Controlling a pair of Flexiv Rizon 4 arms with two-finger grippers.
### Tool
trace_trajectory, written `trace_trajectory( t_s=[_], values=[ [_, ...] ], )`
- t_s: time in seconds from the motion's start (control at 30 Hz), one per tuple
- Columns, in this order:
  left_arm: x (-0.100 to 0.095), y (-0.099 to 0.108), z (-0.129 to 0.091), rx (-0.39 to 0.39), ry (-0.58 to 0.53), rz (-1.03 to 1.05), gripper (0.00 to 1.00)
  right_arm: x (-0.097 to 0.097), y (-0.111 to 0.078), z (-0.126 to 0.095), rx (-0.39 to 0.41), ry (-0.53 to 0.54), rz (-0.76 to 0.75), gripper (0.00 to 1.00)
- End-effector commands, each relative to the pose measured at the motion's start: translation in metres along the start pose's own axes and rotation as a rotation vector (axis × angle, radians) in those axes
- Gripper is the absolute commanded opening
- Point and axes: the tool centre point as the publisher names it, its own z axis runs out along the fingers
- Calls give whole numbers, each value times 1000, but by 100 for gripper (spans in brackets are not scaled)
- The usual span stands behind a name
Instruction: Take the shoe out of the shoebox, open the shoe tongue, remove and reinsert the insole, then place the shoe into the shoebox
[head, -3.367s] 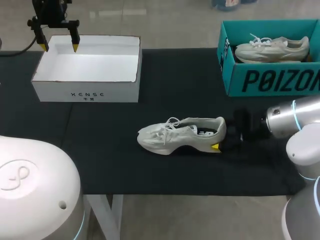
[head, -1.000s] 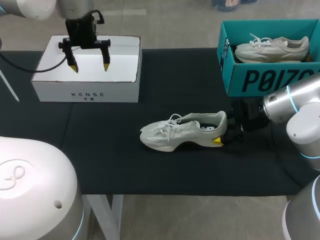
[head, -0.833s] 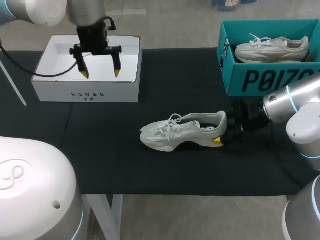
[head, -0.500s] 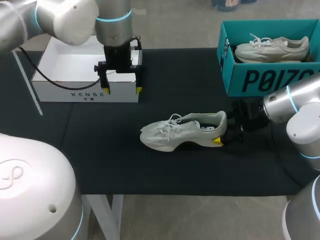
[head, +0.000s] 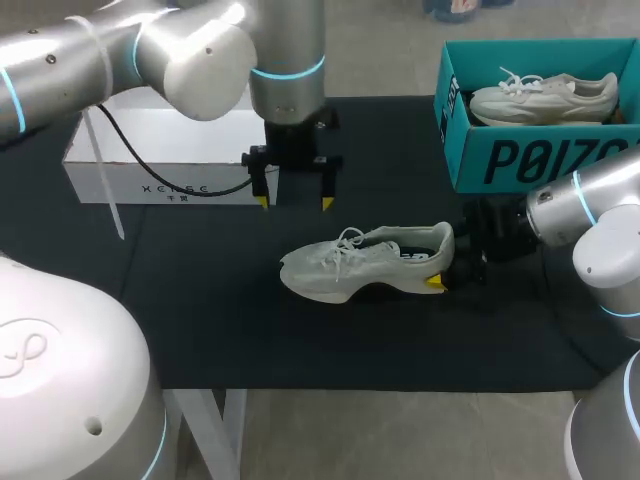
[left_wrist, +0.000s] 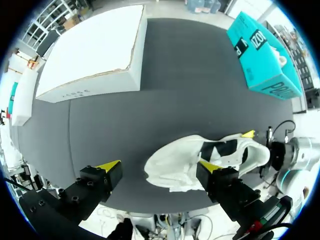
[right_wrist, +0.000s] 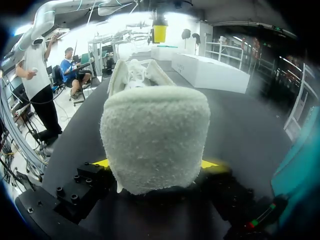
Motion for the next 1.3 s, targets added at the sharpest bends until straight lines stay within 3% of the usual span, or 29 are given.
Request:
trace_trajectory(
  t_s=[0.03, 0.43, 0.87, 1.3],
  values=[
    [21, 7, 6, 31, -34, 8, 100, -3, -2, 5, 5, -1, 1, 0],
    [53, 17, 15, 88, -9, 32, 100, -3, -2, 5, 5, -1, 1, 0],
    [92, 10, 43, 126, -2, 113, 100, -3, -2, 5, 5, -1, 1, 0],
    [125, 20, 40, 158, 22, 188, 100, -3, -2, 5, 5, -1, 1, 0]
  ],
)
